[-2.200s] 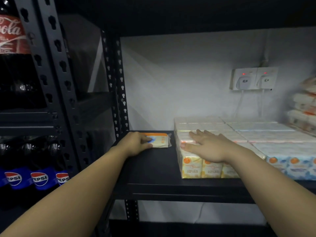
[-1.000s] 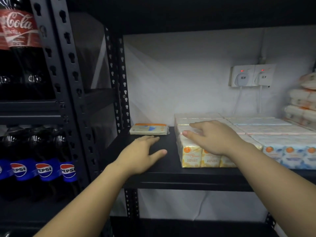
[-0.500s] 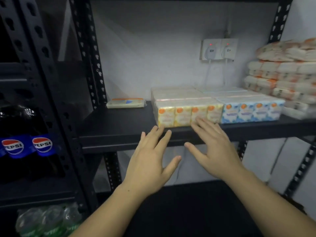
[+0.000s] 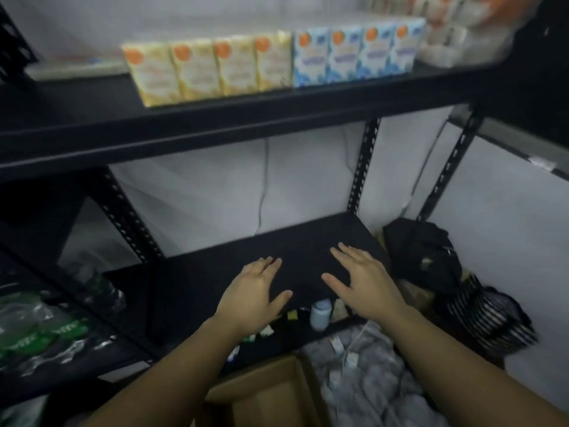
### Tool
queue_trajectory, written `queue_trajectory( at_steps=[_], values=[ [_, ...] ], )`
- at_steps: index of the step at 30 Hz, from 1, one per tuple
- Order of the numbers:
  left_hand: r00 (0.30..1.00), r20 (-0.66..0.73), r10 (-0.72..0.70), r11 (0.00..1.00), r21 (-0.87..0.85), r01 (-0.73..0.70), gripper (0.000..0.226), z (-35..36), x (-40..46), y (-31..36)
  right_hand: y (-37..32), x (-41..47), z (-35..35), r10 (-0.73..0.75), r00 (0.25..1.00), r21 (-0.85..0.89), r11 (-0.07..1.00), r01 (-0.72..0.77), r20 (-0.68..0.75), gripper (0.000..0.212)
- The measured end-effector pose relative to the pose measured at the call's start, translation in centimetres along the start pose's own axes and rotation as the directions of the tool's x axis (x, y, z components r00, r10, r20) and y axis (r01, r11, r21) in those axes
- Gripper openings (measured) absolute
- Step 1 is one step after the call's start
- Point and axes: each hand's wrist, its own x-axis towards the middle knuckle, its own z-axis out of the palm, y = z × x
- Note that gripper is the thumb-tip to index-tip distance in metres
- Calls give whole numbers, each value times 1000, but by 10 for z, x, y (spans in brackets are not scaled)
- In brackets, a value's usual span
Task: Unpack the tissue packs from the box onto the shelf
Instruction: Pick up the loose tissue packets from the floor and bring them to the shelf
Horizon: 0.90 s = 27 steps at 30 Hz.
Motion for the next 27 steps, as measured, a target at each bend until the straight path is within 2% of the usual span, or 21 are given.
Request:
queue_trajectory(
  at_steps=[6, 14, 17, 20, 24, 27],
  values=[
    [969, 246, -27, 995, -84, 48, 78, 110, 28, 23, 103, -33, 56, 180, 973, 48, 981, -188, 142, 67],
    [859, 502, -100, 978, -110, 178, 78, 296, 57, 32, 229, -79, 183, 353, 884, 99, 912, -398, 307, 63],
    [838, 528, -141, 964, -121, 238, 66, 376, 57, 23, 269, -95, 246, 415, 835, 177, 849, -499, 362, 61],
    [776, 588, -230, 925, -116, 363, 45, 453, 58, 11, 307, -113, 313, 461, 788, 207, 794, -572, 409, 62],
    [713, 649, -267, 882, -134, 453, 62, 560, 71, -15, 357, -130, 406, 488, 749, 198, 763, -615, 449, 63],
    [688, 656, -310, 858, -118, 500, 57, 634, 85, -27, 394, -135, 471, 499, 727, 203, 741, -640, 471, 63]
  ],
)
